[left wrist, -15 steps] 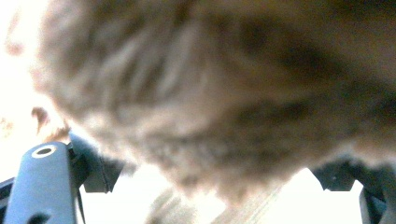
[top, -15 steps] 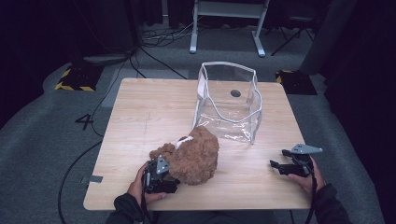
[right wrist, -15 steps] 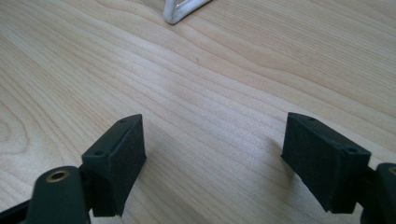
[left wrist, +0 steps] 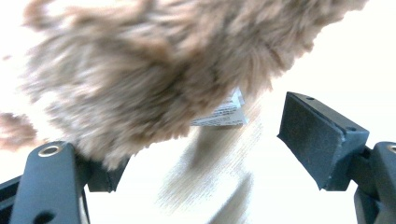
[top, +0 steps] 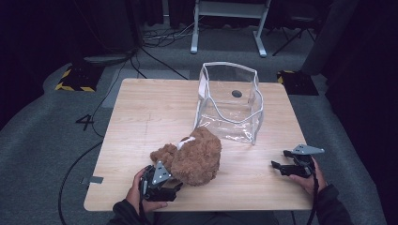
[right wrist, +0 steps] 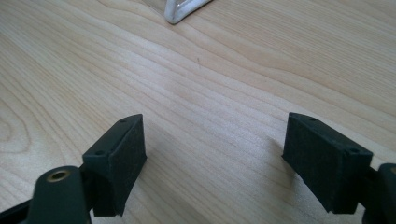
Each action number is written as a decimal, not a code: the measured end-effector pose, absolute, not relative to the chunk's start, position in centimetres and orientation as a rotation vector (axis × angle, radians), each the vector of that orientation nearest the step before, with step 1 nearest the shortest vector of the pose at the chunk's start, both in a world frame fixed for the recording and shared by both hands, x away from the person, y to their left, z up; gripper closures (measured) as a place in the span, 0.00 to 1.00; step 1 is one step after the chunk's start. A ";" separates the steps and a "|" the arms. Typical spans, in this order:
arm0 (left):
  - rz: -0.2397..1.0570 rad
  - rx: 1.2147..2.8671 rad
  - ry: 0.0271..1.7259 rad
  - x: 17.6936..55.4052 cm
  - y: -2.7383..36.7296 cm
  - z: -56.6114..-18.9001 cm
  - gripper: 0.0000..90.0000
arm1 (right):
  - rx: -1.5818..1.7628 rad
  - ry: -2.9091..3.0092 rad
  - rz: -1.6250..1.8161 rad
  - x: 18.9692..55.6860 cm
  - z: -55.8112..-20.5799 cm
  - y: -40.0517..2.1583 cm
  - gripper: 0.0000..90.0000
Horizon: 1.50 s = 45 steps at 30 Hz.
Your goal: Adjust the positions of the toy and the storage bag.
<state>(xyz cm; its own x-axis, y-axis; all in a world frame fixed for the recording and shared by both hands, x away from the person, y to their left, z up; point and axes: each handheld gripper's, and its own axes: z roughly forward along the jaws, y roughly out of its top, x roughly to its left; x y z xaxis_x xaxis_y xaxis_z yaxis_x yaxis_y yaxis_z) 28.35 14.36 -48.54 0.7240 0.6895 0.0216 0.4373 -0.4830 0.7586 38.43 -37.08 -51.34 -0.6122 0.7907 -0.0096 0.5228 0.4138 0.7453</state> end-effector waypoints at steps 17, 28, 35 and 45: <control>0.499 2.025 0.846 27.0 16.9 -44.9 0.18 | 1.130 2.313 1.028 38.4 -51.3 -37.1 0.23; 0.473 2.059 0.683 26.1 13.5 -44.0 0.18 | 1.129 2.313 1.028 38.4 -51.3 -37.1 0.23; 0.446 2.027 0.628 26.0 11.1 -43.7 0.17 | 1.136 2.308 1.019 38.5 -51.3 -36.9 0.22; 0.507 1.987 0.682 27.8 7.3 -43.9 0.09 | 1.134 2.307 1.017 38.6 -51.3 -36.9 0.22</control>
